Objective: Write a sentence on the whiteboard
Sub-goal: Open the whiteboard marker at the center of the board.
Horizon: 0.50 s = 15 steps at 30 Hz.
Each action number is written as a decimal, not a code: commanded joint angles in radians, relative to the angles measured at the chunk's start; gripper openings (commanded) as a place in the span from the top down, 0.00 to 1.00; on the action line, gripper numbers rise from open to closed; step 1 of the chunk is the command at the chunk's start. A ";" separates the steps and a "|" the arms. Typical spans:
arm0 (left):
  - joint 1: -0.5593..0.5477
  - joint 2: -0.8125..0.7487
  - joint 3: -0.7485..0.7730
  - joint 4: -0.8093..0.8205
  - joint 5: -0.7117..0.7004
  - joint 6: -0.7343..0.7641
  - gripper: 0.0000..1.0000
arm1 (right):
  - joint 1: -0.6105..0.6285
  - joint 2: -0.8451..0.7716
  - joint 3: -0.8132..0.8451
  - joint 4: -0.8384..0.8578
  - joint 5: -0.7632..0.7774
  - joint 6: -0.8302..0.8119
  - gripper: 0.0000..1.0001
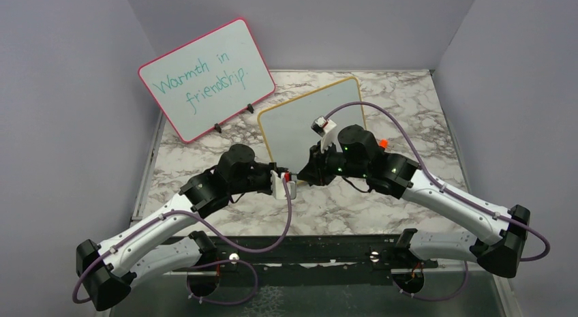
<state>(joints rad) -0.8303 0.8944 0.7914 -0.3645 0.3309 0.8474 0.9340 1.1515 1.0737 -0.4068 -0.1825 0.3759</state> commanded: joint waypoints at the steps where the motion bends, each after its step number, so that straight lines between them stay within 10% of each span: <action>1: -0.001 -0.036 -0.048 0.010 -0.092 -0.030 1.00 | -0.010 -0.056 0.001 -0.037 -0.024 -0.044 0.99; 15: 0.002 -0.070 -0.110 0.045 -0.294 -0.045 1.00 | -0.016 -0.158 -0.018 -0.170 0.056 -0.124 0.99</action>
<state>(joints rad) -0.8295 0.8467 0.6857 -0.3046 0.1535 0.8192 0.9207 1.0206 1.0683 -0.5102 -0.1772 0.2935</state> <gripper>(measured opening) 0.149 0.169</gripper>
